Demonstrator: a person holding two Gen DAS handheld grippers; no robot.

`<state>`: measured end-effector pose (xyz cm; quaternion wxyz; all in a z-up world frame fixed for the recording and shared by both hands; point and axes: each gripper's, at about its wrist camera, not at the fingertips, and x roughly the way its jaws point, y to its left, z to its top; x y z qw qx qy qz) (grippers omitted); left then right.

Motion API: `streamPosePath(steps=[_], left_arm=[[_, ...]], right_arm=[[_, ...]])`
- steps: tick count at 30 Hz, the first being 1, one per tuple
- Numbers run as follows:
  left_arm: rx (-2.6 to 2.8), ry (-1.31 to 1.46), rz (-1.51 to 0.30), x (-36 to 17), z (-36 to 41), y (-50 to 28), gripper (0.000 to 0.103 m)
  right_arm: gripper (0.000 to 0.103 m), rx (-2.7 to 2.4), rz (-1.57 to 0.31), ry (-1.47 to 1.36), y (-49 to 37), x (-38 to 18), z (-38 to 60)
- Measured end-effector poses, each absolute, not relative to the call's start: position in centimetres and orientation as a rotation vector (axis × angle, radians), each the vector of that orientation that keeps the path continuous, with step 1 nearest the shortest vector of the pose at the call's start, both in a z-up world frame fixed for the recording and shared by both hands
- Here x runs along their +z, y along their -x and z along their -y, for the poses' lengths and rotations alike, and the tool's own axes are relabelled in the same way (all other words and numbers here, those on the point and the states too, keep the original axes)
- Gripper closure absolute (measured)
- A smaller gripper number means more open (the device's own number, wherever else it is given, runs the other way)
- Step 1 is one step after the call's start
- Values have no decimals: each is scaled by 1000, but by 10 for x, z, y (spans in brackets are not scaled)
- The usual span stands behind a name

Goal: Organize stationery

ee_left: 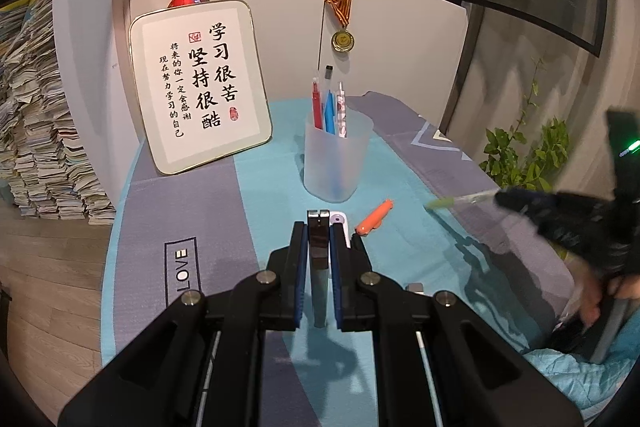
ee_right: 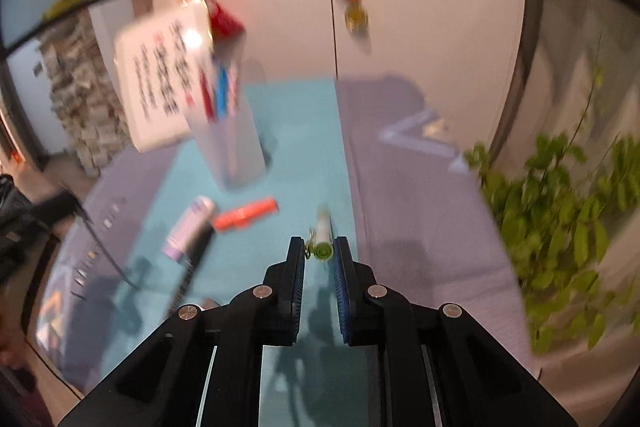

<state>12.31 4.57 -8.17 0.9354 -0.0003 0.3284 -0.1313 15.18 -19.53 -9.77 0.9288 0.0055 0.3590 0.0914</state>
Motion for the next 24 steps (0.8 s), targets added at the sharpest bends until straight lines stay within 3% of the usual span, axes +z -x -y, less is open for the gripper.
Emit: streamPosePath(steps=[15,24], left_arm=[[-268,19,-633,-70,-48,-122,94],[-259,23,-617,-64,-52,-121,94]], right_arm=[[88,255,-630,-64,-135,-61,182],[88,351,-513,-155,-165,-3,161]])
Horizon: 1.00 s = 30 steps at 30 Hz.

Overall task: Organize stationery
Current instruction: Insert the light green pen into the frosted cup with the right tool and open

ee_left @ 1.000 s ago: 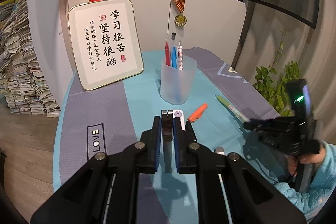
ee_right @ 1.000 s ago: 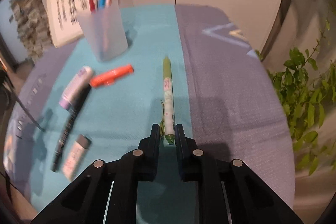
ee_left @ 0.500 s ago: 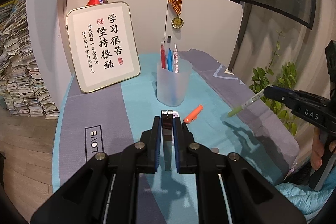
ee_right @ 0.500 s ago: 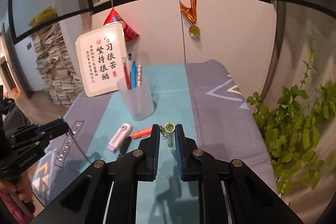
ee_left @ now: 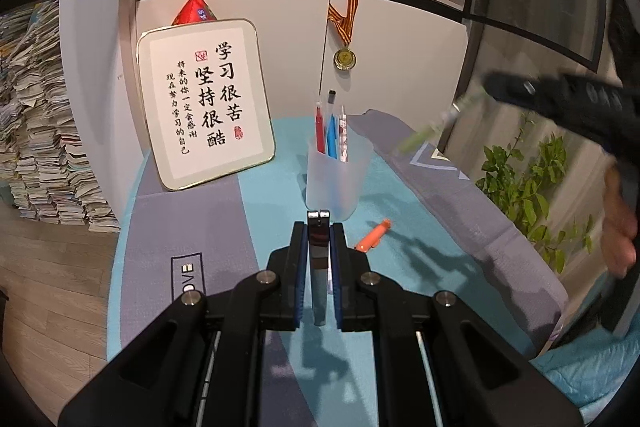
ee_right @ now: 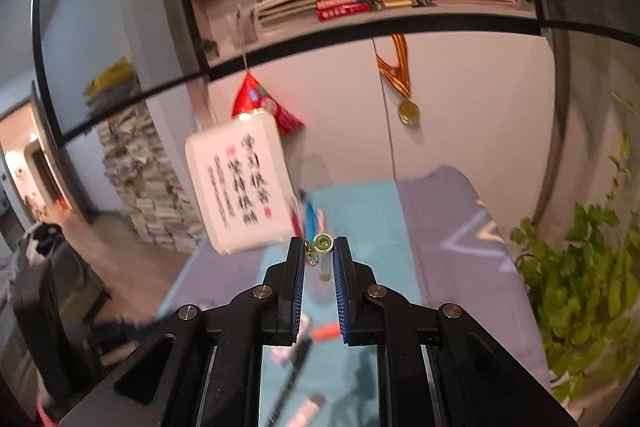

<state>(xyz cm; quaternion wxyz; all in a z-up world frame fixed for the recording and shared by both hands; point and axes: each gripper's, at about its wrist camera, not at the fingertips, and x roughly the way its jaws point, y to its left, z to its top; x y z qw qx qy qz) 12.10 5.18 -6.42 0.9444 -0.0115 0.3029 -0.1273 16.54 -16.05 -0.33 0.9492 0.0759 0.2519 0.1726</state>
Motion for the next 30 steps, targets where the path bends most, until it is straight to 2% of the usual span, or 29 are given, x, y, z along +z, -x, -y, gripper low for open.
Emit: streamPosePath(steps=[6,17,30], left_arm=[[-249,25,-597,-58,-58,-122,94],[-245,22,-610,-61,-60,-130,94],[-249,9,-622,-62,-51,-134,94]], right_arm=[[88,335,-530,-133,-201,2,137],[88,255,-718,-77,-274,-47,115],[87,287,-808,-134,-289,-64,120]])
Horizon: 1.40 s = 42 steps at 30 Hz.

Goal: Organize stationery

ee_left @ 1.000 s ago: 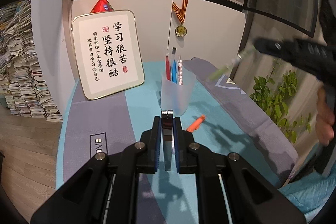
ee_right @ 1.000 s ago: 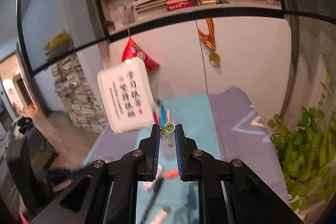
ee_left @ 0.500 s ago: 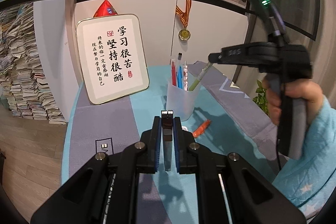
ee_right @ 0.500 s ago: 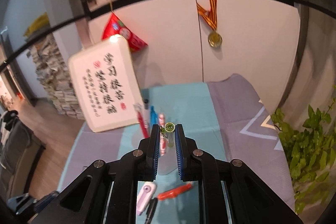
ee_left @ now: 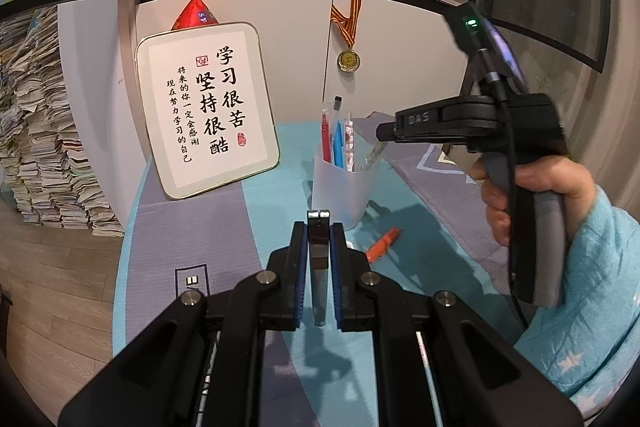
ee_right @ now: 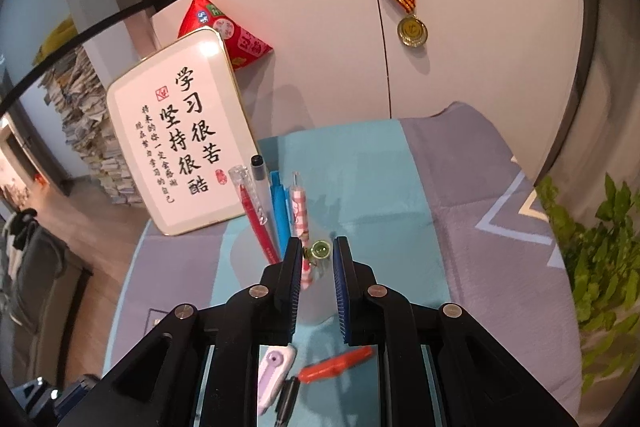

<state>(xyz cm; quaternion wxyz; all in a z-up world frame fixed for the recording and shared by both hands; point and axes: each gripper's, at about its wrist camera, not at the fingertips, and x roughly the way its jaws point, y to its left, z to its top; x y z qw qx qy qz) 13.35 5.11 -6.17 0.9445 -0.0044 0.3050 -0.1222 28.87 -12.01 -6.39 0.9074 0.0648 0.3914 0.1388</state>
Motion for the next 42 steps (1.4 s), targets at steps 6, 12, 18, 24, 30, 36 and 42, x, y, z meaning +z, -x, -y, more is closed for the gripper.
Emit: streamPosePath(steps=[6,12,18,24,30,36,42], left_arm=[[-239,6,-617,-60,-47,-133,94],[-230,8,-617,-58,-40,-136,94],[-215,24,-565,-39,-32,-142,94],[-200,54,-515,-20,-24,-153,94],[-176,58,-441,-1,-12,-163,94],[-168,121,-392,6,-8,-184,94],[-124,156,-369,-4,-1,-206,94]], right_arm=[[46,326,-719,-219,-242,-53,146],[39,345,-699,-236,-190,-69,174],[38,276,-694,-214,-159,-92,195],[33,207,-702,-184,-148,-110,210],[33,216,-698,-221,-145,-113,226],[33,218,-691,-238,-142,-115,236],[33,228,-681,-233,-141,-115,238]])
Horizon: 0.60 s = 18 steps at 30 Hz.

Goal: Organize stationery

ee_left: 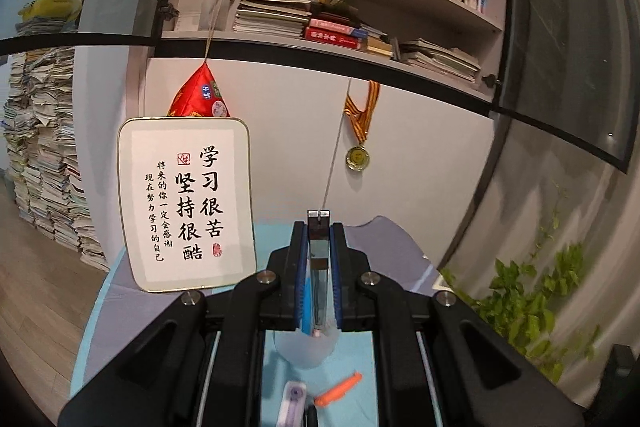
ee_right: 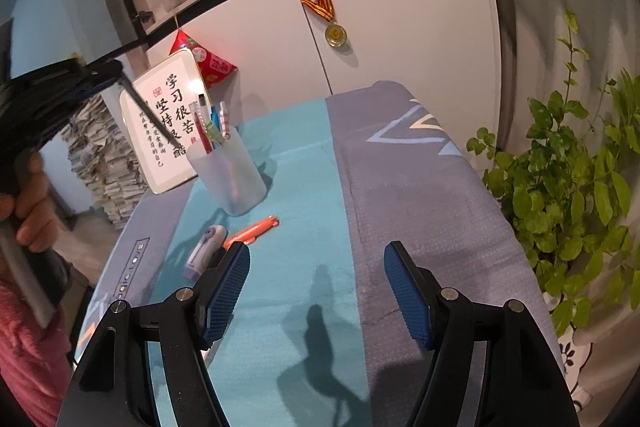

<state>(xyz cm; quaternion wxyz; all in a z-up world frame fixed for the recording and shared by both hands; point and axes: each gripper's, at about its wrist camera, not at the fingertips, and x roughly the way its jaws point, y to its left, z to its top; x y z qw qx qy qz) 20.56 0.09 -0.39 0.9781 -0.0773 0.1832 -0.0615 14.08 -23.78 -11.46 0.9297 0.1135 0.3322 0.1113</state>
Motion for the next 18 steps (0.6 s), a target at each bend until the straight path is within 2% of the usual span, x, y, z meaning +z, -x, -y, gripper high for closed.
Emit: streamPosePath(steps=[18], left_arm=[[-88,59,-492,-52,11,-244,94]], right_arm=[[33,245,-739,-204,-149,-125,229]])
